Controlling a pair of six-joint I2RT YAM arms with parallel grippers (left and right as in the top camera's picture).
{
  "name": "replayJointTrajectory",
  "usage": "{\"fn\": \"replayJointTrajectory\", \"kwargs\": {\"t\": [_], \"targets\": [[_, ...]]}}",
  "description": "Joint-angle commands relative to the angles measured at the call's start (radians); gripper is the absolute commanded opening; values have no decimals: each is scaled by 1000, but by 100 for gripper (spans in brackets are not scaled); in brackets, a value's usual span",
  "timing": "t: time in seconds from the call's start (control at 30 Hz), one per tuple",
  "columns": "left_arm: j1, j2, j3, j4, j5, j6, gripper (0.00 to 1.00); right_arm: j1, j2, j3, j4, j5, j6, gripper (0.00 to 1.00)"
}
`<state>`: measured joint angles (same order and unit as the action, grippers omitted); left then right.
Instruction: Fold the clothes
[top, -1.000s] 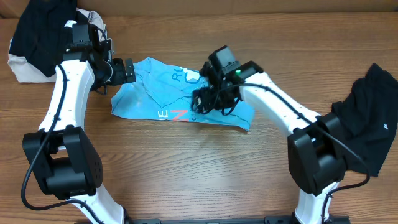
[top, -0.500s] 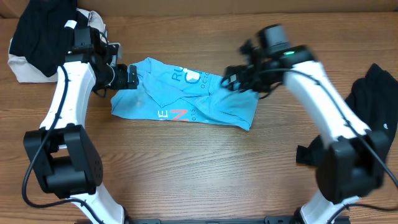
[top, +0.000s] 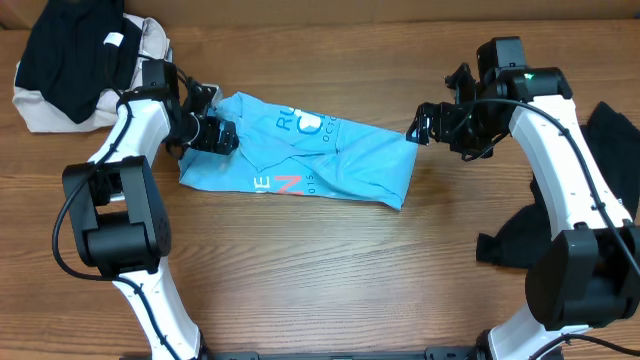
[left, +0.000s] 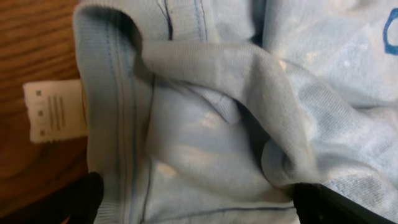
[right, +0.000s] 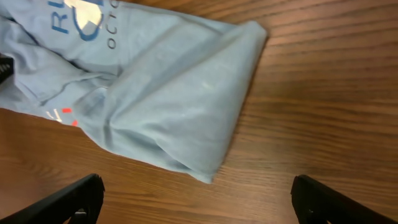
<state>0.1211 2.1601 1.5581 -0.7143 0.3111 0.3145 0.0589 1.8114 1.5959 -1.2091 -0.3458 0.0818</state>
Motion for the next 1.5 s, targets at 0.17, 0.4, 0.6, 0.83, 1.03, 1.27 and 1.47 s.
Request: {"fn": "replayJointTrajectory", "kwargs": {"t": [0.17, 0.4, 0.6, 0.83, 1.03, 1.27, 1.47], "targets": [[36, 28, -2, 16, -14, 48, 100, -2, -13, 14, -2, 35, -8, 100], [33, 28, -2, 12, -42, 49, 100, -2, -13, 14, 3, 36, -8, 100], [-1, 43, -19, 8, -4, 47, 98, -2, -13, 14, 3, 39, -8, 100], [-67, 101, -20, -11, 52, 18, 90, -2, -13, 14, 3, 39, -8, 100], [-102, 105, -20, -43, 116, 18, 74, -2, -13, 13, 6, 39, -7, 100], [-118, 105, -19, -70, 132, 10, 13, -1, -13, 13, 7, 38, -6, 100], [-88, 100, 90, -154, 111, -133, 4, 21, -12, -15, 59, -27, 2, 58]]}}
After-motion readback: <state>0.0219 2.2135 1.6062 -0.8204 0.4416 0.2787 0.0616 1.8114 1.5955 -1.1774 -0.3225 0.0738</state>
